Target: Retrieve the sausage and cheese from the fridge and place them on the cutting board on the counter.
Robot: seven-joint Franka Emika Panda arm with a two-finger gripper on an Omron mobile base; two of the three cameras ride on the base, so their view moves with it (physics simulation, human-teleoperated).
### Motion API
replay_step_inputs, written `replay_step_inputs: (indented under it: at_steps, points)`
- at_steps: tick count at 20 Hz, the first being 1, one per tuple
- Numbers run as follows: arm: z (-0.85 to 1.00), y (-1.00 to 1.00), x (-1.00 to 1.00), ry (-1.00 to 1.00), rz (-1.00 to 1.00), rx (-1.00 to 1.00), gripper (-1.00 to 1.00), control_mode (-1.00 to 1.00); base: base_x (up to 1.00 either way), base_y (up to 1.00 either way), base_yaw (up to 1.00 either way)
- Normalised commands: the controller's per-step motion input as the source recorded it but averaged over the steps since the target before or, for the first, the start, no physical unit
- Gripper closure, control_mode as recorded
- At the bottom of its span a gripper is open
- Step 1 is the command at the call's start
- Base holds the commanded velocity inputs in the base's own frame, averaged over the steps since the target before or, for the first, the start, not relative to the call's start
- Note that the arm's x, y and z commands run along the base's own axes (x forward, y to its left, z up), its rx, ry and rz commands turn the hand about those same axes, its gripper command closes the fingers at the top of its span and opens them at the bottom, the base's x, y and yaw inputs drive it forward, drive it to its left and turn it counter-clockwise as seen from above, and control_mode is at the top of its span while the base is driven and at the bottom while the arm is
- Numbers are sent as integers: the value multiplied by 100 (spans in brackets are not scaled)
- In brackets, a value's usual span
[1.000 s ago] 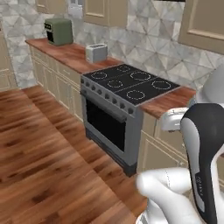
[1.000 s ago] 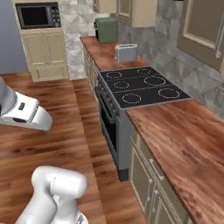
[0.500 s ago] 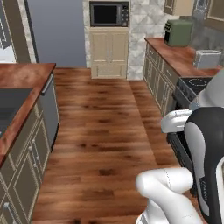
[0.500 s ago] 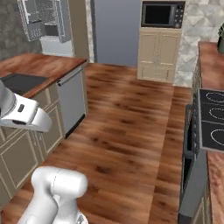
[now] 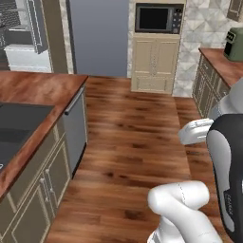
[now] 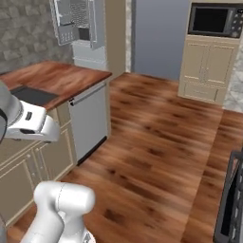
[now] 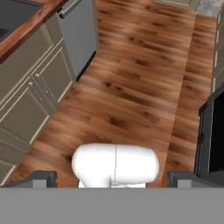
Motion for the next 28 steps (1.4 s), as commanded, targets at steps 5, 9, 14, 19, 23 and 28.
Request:
replay_step_inputs:
  at_steps: [5,9,14,19,23,28]
  points:
    - [0,0,0,0,0,0,-100,100,100,-48,5]
    - [0,0,0,0,0,0,-100,100,100,-65,7]
    - [0,0,0,0,0,0,-100,100,100,-63,8]
    - [0,0,0,0,0,0,-100,100,100,-46,20]
    - [0,0,0,0,0,0,-100,100,100,-34,26]
    - [0,0,0,0,0,0,-100,100,100,-34,26]
